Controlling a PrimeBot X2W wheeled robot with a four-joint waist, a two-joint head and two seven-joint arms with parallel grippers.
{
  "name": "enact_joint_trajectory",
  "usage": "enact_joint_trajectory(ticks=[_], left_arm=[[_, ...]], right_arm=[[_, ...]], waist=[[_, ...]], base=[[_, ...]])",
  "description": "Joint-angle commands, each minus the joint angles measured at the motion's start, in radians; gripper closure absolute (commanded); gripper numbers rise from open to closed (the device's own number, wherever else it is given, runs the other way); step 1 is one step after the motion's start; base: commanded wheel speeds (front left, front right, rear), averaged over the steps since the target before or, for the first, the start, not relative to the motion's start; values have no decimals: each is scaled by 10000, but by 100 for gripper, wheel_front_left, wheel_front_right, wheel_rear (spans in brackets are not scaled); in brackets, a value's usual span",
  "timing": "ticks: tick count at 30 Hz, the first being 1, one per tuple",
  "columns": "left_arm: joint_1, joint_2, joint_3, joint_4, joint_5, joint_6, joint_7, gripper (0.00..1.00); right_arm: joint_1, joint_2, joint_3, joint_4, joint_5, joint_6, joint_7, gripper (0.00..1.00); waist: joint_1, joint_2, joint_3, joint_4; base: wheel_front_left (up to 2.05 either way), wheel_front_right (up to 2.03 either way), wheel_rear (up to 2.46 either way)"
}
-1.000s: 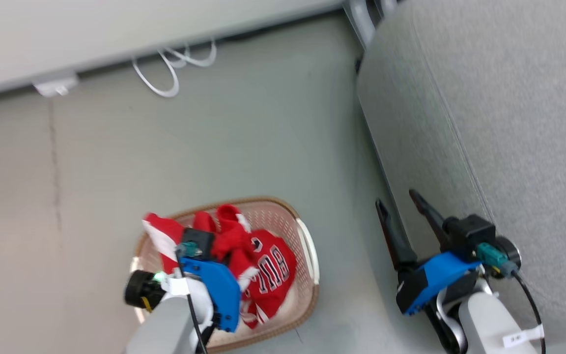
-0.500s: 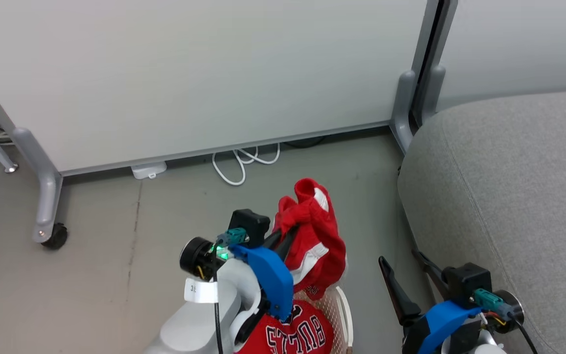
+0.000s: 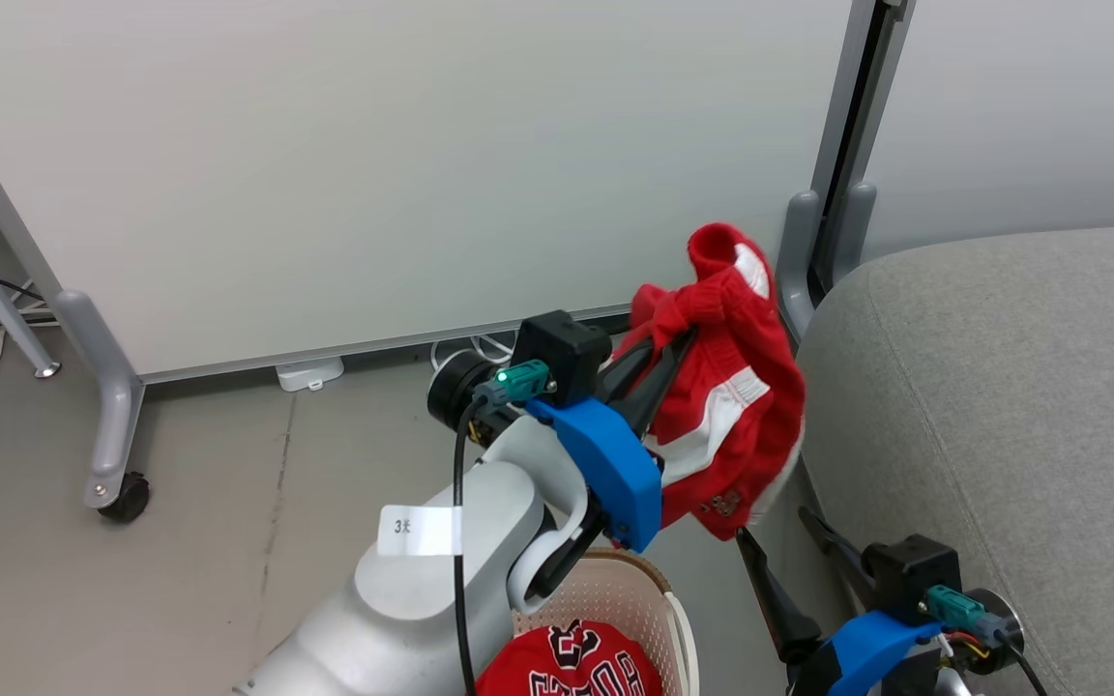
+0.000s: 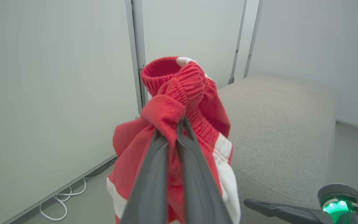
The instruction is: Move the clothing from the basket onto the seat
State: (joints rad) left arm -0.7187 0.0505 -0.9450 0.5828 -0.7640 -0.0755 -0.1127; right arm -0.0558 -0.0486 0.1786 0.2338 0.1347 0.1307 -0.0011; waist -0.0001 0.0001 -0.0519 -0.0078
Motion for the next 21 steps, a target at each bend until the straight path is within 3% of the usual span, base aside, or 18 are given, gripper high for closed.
enact_joint_trajectory(ticks=[1, 10, 21], left_arm=[[-215, 3, -79, -72, -96, 86, -58, 100], [-557, 4, -690, 28, -675, 353, -280, 100], [-857, 1, -1303, 255, -1198, 460, -521, 100]], right_arm=[[133, -32, 8, -88, 32, 1, 27, 0], [148, -32, 42, -192, 61, 1, 68, 0], [-450, -35, 848, -171, 488, 1, 63, 0]], waist=[[1, -1, 4, -12], [1, -1, 90, -45], [1, -1, 201, -5]], base=[[0, 0, 0], [0, 0, 0], [0, 0, 0]])
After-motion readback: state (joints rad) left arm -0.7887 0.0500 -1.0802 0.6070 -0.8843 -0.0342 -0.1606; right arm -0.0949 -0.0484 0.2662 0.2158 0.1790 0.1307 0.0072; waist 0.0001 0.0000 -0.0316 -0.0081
